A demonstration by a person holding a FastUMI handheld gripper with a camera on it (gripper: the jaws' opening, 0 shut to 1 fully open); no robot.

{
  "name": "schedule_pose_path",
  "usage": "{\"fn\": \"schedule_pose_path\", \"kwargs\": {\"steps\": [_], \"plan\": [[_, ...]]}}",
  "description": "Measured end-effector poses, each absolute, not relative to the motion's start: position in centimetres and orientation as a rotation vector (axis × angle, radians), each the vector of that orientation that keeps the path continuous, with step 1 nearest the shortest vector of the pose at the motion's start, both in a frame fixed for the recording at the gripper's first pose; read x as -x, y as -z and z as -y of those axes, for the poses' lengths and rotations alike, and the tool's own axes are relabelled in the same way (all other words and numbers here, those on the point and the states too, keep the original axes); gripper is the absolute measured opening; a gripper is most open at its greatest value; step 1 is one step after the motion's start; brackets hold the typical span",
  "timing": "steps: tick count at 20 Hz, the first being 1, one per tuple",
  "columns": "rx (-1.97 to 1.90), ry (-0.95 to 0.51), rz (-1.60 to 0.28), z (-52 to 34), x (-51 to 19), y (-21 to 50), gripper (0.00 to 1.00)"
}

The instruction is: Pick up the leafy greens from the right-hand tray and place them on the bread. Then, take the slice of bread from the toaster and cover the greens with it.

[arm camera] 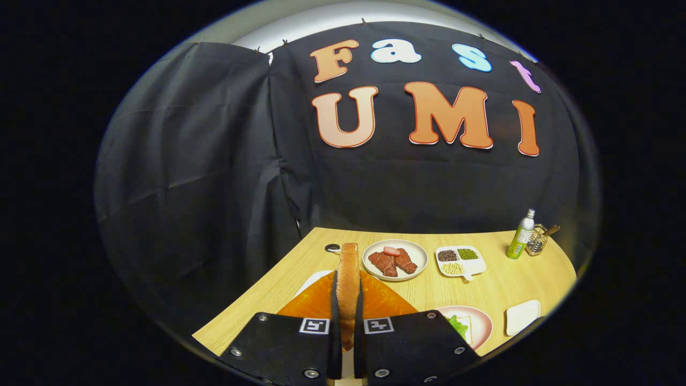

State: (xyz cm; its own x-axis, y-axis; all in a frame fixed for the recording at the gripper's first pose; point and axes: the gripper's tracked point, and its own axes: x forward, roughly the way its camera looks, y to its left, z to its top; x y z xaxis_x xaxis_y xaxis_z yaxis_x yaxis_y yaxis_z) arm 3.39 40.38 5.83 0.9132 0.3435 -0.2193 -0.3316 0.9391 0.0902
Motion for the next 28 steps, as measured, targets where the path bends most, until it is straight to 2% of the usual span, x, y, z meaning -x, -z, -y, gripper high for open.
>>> {"fn": "schedule_pose_path", "kwargs": {"steps": [9, 18, 28], "plan": [[-0.058, -0.306, -0.221, -35.9, -3.6, -6.5, 0.09], [-0.041, -0.262, -0.302, -31.0, -3.6, -1.3, 0.09], [-0.024, -0.270, -0.384, -29.4, -3.0, 4.7, 0.09]]}}
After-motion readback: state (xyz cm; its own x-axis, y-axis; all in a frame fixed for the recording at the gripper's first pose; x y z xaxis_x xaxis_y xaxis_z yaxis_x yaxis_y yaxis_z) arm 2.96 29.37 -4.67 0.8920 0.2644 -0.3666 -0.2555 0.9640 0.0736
